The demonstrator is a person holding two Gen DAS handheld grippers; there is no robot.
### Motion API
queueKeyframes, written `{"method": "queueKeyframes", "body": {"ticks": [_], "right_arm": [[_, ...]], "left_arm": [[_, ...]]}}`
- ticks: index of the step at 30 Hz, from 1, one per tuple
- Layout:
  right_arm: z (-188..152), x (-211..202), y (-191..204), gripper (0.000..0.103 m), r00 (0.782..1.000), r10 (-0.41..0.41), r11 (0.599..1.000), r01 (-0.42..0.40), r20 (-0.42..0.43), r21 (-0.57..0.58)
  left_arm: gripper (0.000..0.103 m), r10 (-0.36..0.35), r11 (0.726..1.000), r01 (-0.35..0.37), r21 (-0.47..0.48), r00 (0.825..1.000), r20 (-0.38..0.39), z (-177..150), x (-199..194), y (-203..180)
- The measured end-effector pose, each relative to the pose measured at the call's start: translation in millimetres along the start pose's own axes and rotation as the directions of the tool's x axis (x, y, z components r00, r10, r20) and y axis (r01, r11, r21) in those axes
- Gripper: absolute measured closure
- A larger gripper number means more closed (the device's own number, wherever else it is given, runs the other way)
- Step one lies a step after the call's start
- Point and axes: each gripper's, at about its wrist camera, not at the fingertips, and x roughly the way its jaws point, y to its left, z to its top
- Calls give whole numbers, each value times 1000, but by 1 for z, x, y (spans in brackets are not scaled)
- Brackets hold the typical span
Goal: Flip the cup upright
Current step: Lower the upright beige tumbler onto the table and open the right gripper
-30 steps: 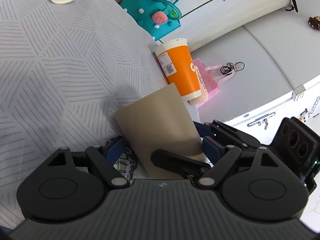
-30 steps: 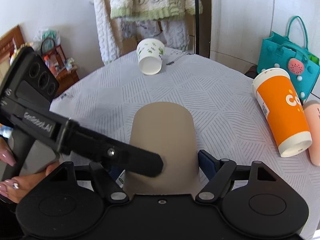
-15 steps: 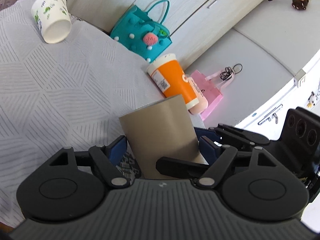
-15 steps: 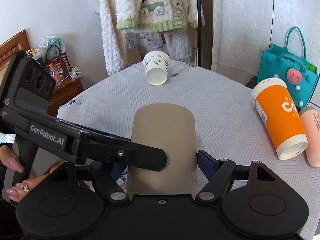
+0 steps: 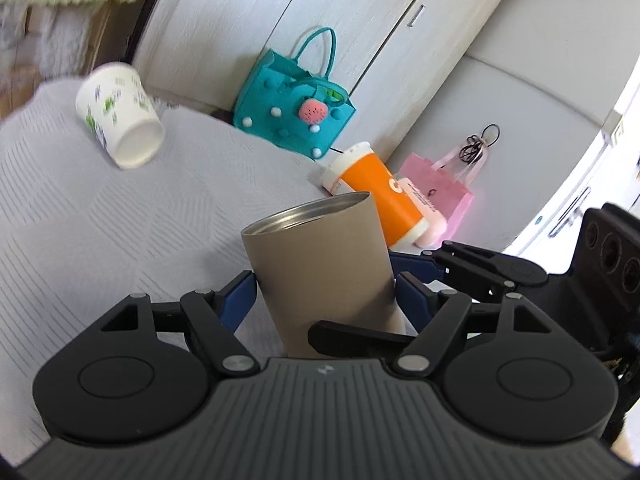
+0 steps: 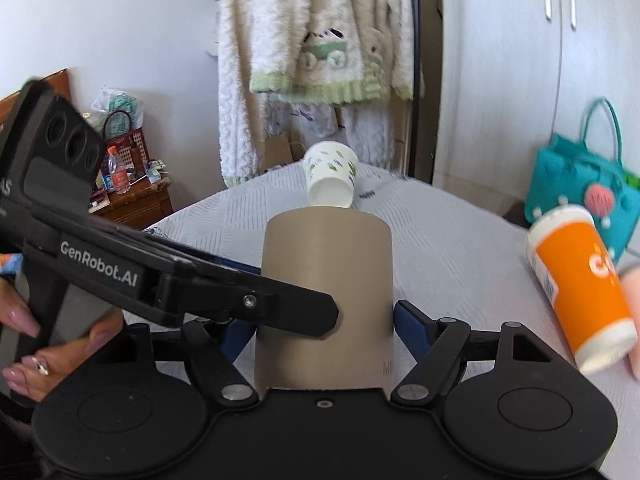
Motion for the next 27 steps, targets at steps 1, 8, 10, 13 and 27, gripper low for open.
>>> {"method": "queueKeyframes", "body": {"ticks": [1,8,10,13,27], "right_arm": [[2,2,-1,23,1000,2,1000,-2,6,0],[7,20,-8,23,997,-29,996,23,72,88],[6,23,-8,23,993,-58,994,48,101,98],[6,27,-11,23,986,-92,991,78,136,105],[-2,34,-9,23,948,-246,965,260,205,-45]], "left_arm": [[28,10,1000,-10,15,1000,5,2,0,0],[29,46,997,-48,65,998,31,26,13,7],[30,53,994,-56,96,998,34,33,18,6],[30,64,986,-71,148,997,52,40,25,2],[31,40,957,-70,280,993,110,35,40,-9]]}}
